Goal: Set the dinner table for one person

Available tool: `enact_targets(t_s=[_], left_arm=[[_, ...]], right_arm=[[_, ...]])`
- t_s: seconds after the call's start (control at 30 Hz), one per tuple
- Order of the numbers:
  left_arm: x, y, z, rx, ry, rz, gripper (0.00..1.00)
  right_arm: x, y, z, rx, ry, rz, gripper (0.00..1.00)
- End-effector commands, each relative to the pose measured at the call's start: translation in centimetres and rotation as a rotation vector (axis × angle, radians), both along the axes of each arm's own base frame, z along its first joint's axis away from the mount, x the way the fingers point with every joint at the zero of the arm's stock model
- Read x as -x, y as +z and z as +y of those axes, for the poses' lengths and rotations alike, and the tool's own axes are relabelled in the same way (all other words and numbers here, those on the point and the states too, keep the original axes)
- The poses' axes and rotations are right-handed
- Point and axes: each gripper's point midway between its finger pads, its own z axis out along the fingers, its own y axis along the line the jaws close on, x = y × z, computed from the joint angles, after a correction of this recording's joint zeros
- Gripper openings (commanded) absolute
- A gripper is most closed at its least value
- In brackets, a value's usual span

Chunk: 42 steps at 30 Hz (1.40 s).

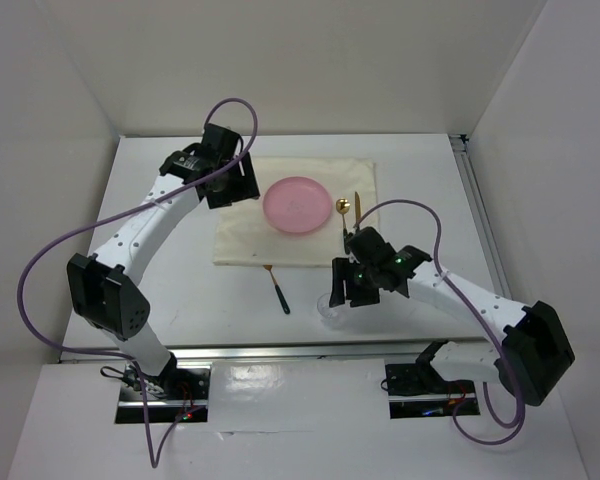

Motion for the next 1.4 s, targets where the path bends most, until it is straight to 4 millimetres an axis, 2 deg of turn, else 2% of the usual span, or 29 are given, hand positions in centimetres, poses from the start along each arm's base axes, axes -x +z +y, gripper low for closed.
enact_targets(t_s=[0.0,0.13,0.23,0.3,0.33,0.37,0.4,0.47,0.57,0.6,0.63,0.67,0.7,0.73,0.77,0.8,0.83,0.87,0.93,0.97,1.0,1.07,1.1,1.13,1.2,1.27,1.3,1.33,1.37], left_arm=[[0.3,0.4,0.3,-0.003,-0.012,-0.009,0.8],[0.4,0.7,0.3,0.001,-0.013,-0.018,0.8],[0.4,0.4,0.5,-0.009,-0.007,-0.012,0.8],[0.5,0.4,0.3,-0.003,-0.012,-0.009,0.8],[0.4,0.8,0.3,0.001,-0.013,-0.019,0.8],[0.4,0.8,0.3,0.001,-0.013,-0.019,0.8],[0.4,0.8,0.3,0.001,-0.013,-0.019,0.8],[0.3,1.7,0.1,0.017,-0.019,-0.038,0.8],[0.5,2.6,-0.2,0.04,-0.032,-0.054,0.8],[0.7,3.0,-0.4,0.055,-0.042,-0.059,0.8],[1.2,2.3,-0.5,0.058,-0.049,-0.045,0.81],[1.3,1.9,-0.4,0.054,-0.049,-0.033,0.81],[1.6,1.7,-0.3,0.058,-0.042,-0.028,0.81],[1.8,1.3,-0.4,0.061,-0.047,-0.015,0.83],[2.1,0.9,-0.8,0.058,-0.059,-0.006,0.84],[2.7,0.7,-1.2,0.045,-0.071,0.007,0.84],[3.3,0.5,-1.5,0.038,-0.083,0.025,0.86],[4.0,0.7,-2.4,0.042,-0.101,0.033,0.87],[4.8,0.1,-2.7,0.018,-0.09,0.055,0.87],[5.4,0.5,-2.9,0.028,-0.093,0.047,0.9],[6.4,-0.8,-3.4,0.018,-0.108,0.082,0.9],[7.0,-1.3,-4.2,0.028,-0.119,0.083,0.9],[8.2,-2.5,-5.3,0.031,-0.151,0.113,0.9],[8.8,-2.8,-5.9,0.025,-0.172,0.121,0.9],[10.7,-4.8,-7.5,0.02,-0.2,0.184,0.9],[11.8,-6.0,-8.7,0.021,-0.21,0.214,0.87],[12.4,-6.3,-10.0,0.032,-0.238,0.203,0.87],[13.2,-8.3,-10.6,0.026,-0.254,0.256,0.87],[13.4,-9.0,-10.9,0.033,-0.263,0.276,0.87]], right_arm=[[-0.3,0.0,1.2,-0.021,0.007,-0.019,0.65],[-0.4,-1.1,1.4,0.017,0.004,-0.01,0.6],[-0.7,-1.7,1.7,0.02,-0.004,-0.001,0.5],[-1.0,-1.9,1.8,0.039,-0.016,-0.008,0.36],[-1.2,-1.5,1.6,0.065,-0.036,-0.018,0.2],[-1.2,-1.4,1.6,0.062,-0.044,-0.015,0.2],[-1.6,-0.9,1.1,0.093,-0.072,-0.029,0.08],[-2.3,0.1,0.3,0.139,-0.12,-0.048,0.0],[-6.2,2.5,-1.6,0.231,-0.204,-0.102,0.0],[-8.8,3.9,-1.1,0.231,-0.223,-0.146,0.0],[-12.9,5.5,-2.4,0.254,-0.262,-0.212,0.0],[-14.0,6.1,-1.7,0.245,-0.265,-0.224,0.0],[-16.2,6.8,-2.1,0.248,-0.287,-0.25,0.0],[-18.8,7.5,-3.5,0.256,-0.312,-0.28,0.0],[-20.8,6.1,-3.4,0.271,-0.304,-0.261,0.0],[-23.9,8.7,-2.6,0.22,-0.309,-0.319,0.0],[-25.9,9.0,-3.9,0.241,-0.319,-0.327,0.0],[-29.0,9.3,-3.5,0.238,-0.33,-0.346,0.0],[-31.8,9.0,-5.0,0.278,-0.363,-0.345,0.0],[-33.1,8.6,-5.3,0.281,-0.376,-0.342,0.0],[-35.2,8.1,-5.2,0.28,-0.388,-0.346,0.0],[-37.2,7.5,-6.2,0.281,-0.418,-0.35,0.0],[-38.3,6.7,-5.9,0.279,-0.419,-0.355,0.0],[-39.1,6.4,-6.5,0.278,-0.434,-0.36,0.0],[-39.9,5.7,-7.2,0.279,-0.45,-0.361,0.0],[-41.2,5.7,-8.7,0.261,-0.483,-0.386,0.0],[-41.4,5.0,-8.9,0.253,-0.483,-0.376,0.0],[-41.6,4.3,-8.5,0.237,-0.471,-0.367,0.0],[-42.2,4.4,-9.0,0.224,-0.481,-0.377,0.0]])
